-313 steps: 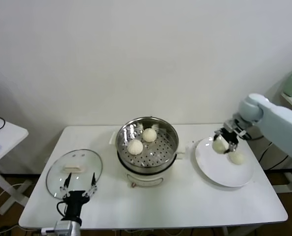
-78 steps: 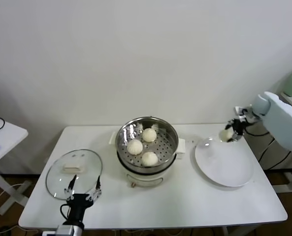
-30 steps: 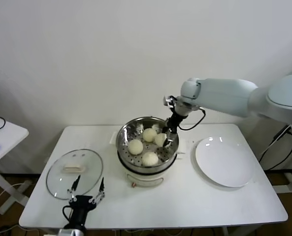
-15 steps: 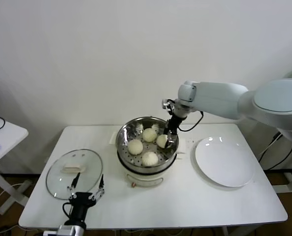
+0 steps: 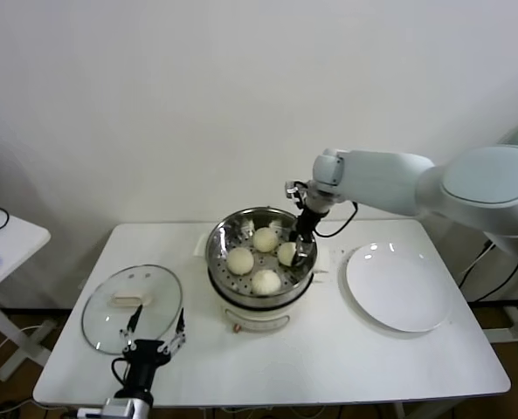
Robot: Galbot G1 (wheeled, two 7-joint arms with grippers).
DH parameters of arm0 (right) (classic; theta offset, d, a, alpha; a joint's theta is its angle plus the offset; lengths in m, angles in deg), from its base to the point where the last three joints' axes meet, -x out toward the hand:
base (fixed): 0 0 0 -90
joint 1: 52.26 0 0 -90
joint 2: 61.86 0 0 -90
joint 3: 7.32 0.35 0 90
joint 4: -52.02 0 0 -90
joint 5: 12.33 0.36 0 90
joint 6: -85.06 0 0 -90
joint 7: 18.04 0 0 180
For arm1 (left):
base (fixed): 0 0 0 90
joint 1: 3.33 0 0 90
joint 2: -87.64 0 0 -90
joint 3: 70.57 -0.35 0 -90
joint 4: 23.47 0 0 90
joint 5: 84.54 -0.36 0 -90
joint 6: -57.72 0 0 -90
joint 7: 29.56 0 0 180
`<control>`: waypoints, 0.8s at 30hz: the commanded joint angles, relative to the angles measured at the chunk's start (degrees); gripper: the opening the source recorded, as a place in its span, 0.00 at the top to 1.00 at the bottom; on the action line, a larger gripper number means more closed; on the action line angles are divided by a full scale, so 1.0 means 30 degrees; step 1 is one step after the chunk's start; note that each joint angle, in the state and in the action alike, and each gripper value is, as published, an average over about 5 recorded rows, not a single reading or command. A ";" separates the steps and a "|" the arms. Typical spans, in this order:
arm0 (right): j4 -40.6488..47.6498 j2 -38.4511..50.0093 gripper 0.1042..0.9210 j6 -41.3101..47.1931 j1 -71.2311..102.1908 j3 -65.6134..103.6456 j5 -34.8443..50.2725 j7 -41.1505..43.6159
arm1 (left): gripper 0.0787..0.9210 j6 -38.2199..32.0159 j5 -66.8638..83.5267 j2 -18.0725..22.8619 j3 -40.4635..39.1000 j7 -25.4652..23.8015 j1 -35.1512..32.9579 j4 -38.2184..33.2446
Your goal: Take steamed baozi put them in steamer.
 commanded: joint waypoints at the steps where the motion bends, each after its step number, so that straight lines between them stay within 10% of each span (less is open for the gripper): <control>1: -0.0027 -0.0029 0.29 -0.0044 0.0069 0.0162 -0.0134 -0.0046 | 0.12 0.0019 -0.0006 -0.0041 0.0031 -0.0001 0.0085 -0.0015; 24: -0.3618 0.4247 0.12 -0.0315 -0.2864 0.4139 -0.0785 -0.1218 | 0.12 0.0150 -0.0043 0.0085 -0.0085 0.0058 0.0678 0.0289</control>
